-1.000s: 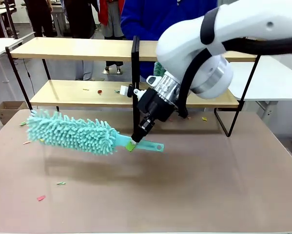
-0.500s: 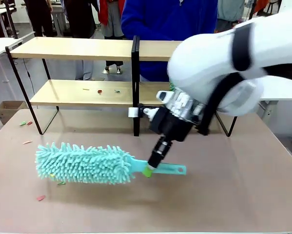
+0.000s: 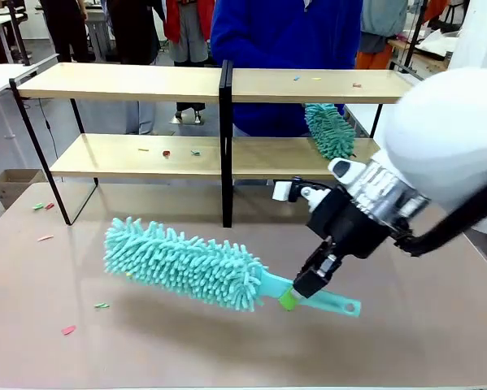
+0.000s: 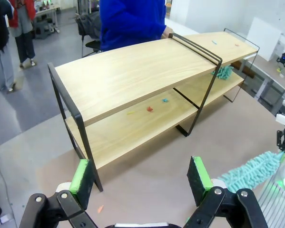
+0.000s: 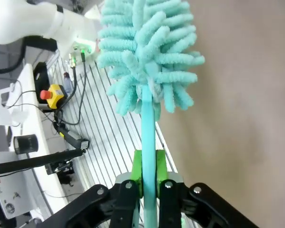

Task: Clean the shelves.
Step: Clean a randomly selected level of the Shelf with the Duster.

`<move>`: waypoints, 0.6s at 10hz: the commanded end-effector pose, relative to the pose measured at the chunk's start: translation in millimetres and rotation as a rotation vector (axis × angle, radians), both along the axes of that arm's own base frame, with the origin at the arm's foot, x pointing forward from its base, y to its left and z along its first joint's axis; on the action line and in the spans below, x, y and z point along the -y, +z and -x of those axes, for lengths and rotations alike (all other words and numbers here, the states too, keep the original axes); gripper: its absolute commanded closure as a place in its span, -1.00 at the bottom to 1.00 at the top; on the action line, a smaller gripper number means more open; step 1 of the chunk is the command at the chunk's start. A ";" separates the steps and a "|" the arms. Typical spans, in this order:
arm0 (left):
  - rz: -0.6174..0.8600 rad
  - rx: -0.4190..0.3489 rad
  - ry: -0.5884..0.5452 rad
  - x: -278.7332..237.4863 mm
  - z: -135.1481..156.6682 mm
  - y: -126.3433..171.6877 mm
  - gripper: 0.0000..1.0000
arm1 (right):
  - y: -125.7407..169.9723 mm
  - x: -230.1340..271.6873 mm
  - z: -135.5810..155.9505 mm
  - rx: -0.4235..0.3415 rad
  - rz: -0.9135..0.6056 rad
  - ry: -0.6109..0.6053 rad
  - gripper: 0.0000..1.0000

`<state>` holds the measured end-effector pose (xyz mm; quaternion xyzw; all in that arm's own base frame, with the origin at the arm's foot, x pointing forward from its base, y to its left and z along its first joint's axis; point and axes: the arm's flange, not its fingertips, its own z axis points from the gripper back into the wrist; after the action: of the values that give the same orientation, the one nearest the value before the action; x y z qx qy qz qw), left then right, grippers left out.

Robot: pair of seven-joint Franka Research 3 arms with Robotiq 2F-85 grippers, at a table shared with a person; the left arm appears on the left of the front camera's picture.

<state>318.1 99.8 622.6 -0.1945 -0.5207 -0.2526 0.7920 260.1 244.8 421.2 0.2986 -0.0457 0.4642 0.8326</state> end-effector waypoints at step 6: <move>-0.007 -0.015 0.012 0.1 1.6 1.0 -1.00 | 64.8 96.1 23.3 0.055 -0.212 0.169 0.75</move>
<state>317.9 100.0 622.7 -0.1943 -0.5208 -0.2525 0.7920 258.5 176.6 478.1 0.3536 -0.0785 0.5175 0.7752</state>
